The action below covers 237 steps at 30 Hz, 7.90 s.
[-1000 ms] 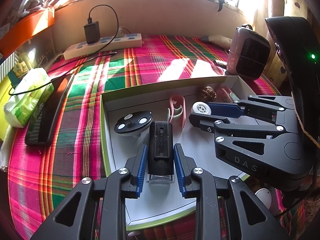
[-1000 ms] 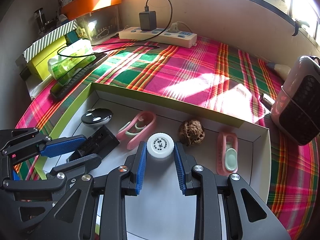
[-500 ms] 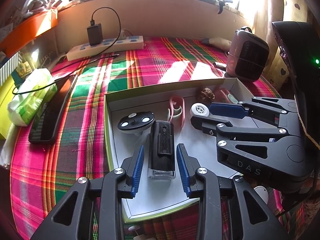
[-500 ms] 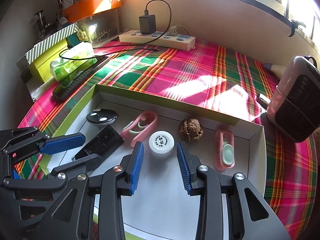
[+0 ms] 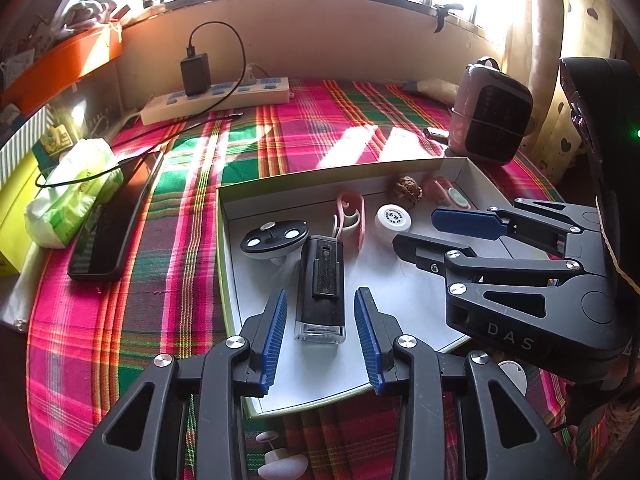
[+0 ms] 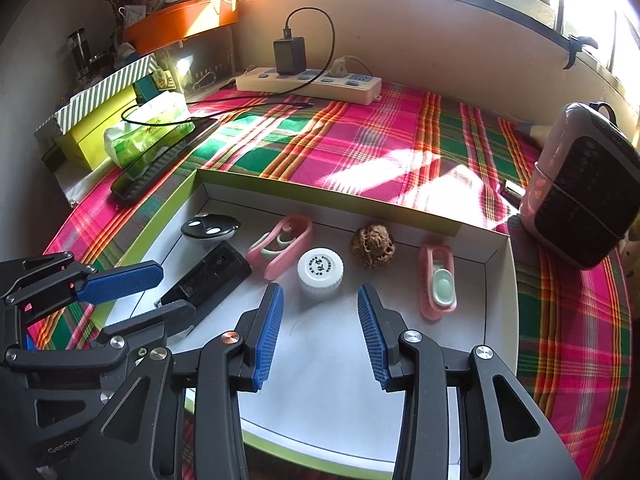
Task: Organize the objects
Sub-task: 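Move both open grippers out of the box toward the white knob and white cable, then grasp the white egg-shaped knob with the left gripper while the right gripper grasps the white USB cable, then lift the white knob in the left gripper and cable in the right gripper into the box, then lower and open the left gripper releasing the knob while the right gripper releases the cable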
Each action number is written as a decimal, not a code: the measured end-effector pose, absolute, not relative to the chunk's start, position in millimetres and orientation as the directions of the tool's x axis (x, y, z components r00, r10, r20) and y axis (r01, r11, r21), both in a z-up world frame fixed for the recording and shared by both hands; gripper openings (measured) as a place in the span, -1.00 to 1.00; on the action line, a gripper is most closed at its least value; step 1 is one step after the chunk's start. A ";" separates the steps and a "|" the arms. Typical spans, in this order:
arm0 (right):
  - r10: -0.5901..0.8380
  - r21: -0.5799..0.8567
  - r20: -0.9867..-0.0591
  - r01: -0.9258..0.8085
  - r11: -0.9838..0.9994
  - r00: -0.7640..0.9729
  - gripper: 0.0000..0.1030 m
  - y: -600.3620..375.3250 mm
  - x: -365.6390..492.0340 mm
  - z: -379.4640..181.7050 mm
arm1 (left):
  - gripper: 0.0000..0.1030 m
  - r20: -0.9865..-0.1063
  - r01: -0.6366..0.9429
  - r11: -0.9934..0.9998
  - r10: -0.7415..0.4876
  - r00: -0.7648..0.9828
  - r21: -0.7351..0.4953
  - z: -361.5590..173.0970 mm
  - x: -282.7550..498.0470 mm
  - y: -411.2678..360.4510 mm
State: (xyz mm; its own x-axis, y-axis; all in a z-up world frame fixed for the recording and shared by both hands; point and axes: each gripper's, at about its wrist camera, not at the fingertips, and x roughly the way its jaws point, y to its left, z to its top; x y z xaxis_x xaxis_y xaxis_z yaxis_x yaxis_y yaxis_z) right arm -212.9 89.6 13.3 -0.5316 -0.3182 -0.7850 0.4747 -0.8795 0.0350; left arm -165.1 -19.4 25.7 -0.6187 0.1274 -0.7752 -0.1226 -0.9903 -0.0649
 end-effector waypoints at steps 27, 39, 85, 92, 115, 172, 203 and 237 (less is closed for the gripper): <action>-0.324 0.056 -0.739 0.426 -0.903 -0.590 -0.20 116.9 -177.9 31.8 | -0.34 -0.746 -0.106 -0.992 0.123 -0.654 -0.070 40.4 -125.9 -36.0; -0.324 0.081 -0.707 0.384 -0.920 -0.629 -0.20 143.8 -158.2 42.8 | -0.32 -0.719 -0.100 -0.989 0.147 -0.680 -0.108 52.4 -106.3 -52.5; -0.298 0.072 -0.763 0.383 -0.921 -0.574 -0.04 183.3 -110.0 -1.5 | -0.19 -0.784 -0.100 -0.978 0.206 -0.585 -0.183 2.6 -86.1 -62.4; -0.292 0.061 -0.785 0.402 -0.914 -0.545 -0.04 175.8 -108.8 -6.8 | -0.19 -0.784 -0.087 -0.979 0.201 -0.588 -0.186 2.6 -89.1 -62.6; -0.264 0.009 -0.781 0.413 -0.911 -0.565 -0.28 166.9 -110.5 -8.2 | -0.52 -0.786 -0.073 -0.986 0.161 -0.597 -0.147 2.0 -88.5 -62.2; -0.297 0.057 -0.725 0.375 -0.925 -0.622 -0.61 173.2 -114.0 24.3 | -0.58 -0.711 -0.166 -0.974 0.225 -0.666 -0.153 44.0 -93.9 -36.9; -0.304 0.047 -0.750 0.411 -0.911 -0.588 -0.61 140.8 -195.3 27.5 | -0.58 -0.725 -0.253 -0.957 0.275 -0.632 -0.142 39.4 -165.7 6.6; -0.277 0.031 -0.797 0.422 -0.906 -0.536 -0.61 127.9 -229.3 -1.4 | -0.58 -0.773 -0.241 -0.960 0.258 -0.579 -0.139 6.1 -198.1 14.3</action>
State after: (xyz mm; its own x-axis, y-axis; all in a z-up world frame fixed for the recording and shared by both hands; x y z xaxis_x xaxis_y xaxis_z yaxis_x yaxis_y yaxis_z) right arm -229.3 127.9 -1.4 -0.5359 -0.2772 -0.7975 0.4220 -0.9061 0.0313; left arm -198.1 14.3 6.1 -0.5794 0.2576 -0.7733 -0.2409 -0.9605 -0.1394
